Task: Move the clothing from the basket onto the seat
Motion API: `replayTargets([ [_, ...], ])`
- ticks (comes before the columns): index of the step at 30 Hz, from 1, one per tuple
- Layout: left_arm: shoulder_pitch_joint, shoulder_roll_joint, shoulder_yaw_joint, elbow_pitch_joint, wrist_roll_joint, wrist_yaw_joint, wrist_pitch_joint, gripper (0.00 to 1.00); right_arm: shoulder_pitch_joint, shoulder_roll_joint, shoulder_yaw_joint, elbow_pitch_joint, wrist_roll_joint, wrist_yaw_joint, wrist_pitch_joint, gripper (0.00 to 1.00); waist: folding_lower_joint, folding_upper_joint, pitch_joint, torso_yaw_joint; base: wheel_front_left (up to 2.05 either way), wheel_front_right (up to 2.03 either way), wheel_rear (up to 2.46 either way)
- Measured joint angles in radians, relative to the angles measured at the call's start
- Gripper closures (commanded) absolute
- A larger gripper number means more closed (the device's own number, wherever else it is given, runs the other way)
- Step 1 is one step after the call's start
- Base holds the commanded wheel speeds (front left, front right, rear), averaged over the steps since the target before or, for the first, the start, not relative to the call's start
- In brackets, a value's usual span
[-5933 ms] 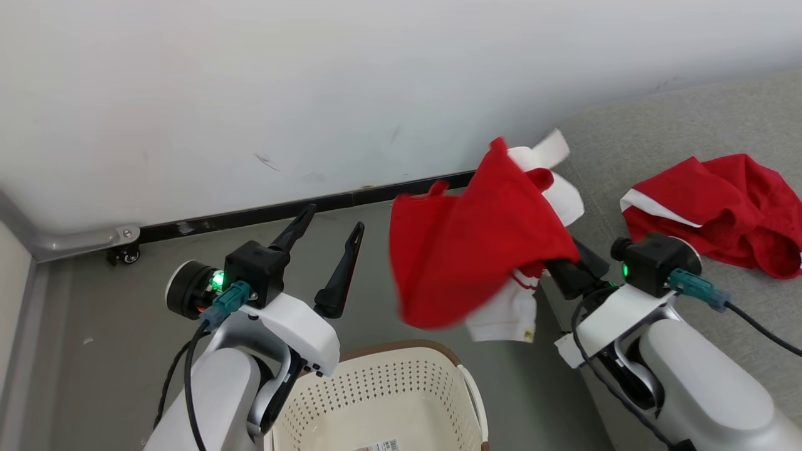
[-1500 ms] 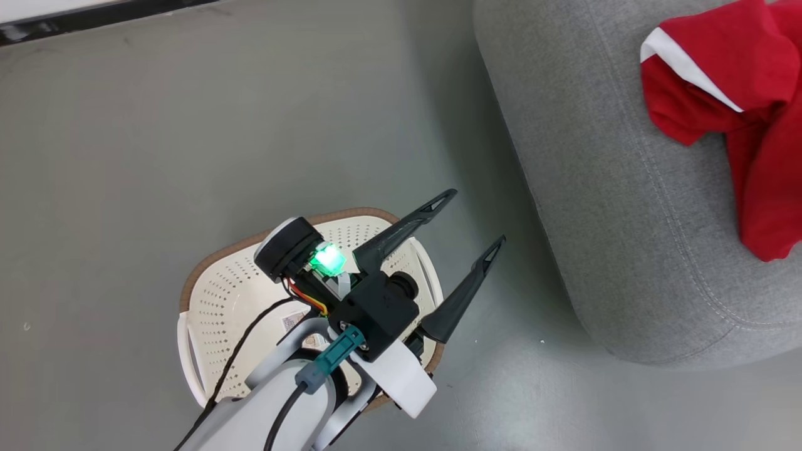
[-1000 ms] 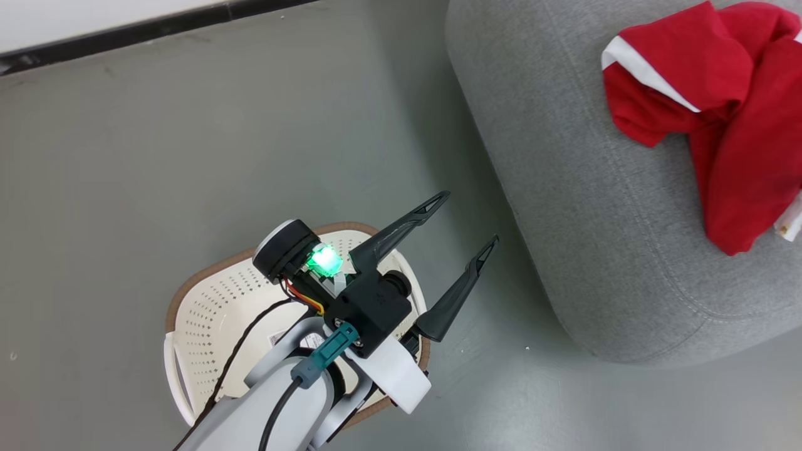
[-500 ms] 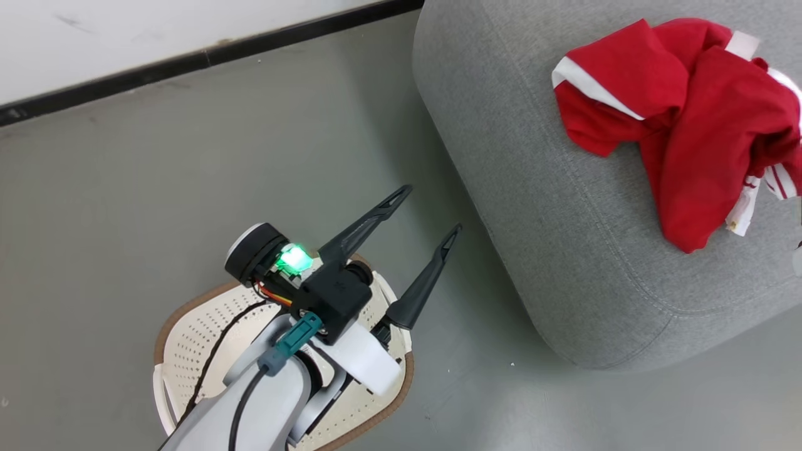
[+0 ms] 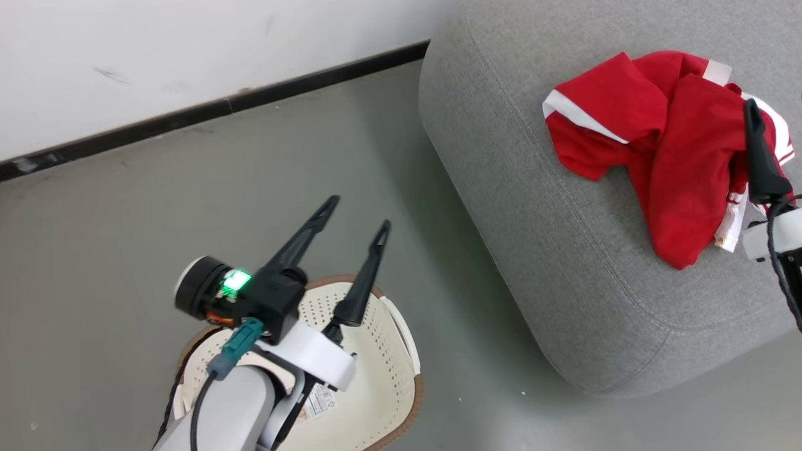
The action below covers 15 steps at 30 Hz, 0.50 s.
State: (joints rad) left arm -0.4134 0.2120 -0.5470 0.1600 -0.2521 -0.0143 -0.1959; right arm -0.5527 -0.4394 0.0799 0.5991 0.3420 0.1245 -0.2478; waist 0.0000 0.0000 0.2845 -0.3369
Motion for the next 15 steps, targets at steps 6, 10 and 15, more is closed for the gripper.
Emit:
replayTargets([
  [6, 0.057, 0.007, 0.071, 0.037, -0.037, 0.059, -0.019, 0.00, 0.008, 0.045, -0.005, -0.093, -0.049, 0.000, 0.000, 0.00, 0.0000, 0.0000, -0.047, 0.029, 0.00, 0.00, 0.00],
  [10, 0.088, 0.006, 0.113, 0.049, -0.046, 0.105, -0.029, 0.00, 0.023, 0.078, -0.009, -0.148, -0.084, 0.000, 0.000, 0.00, -0.0001, 0.0000, -0.074, 0.049, 0.00, 0.00, 0.00],
  [15, 0.122, 0.002, 0.142, 0.053, -0.054, 0.139, -0.039, 0.00, 0.063, 0.127, -0.012, -0.184, -0.110, 0.000, -0.001, 0.00, 0.0000, 0.0000, -0.107, 0.077, 0.00, 0.00, 0.00],
])
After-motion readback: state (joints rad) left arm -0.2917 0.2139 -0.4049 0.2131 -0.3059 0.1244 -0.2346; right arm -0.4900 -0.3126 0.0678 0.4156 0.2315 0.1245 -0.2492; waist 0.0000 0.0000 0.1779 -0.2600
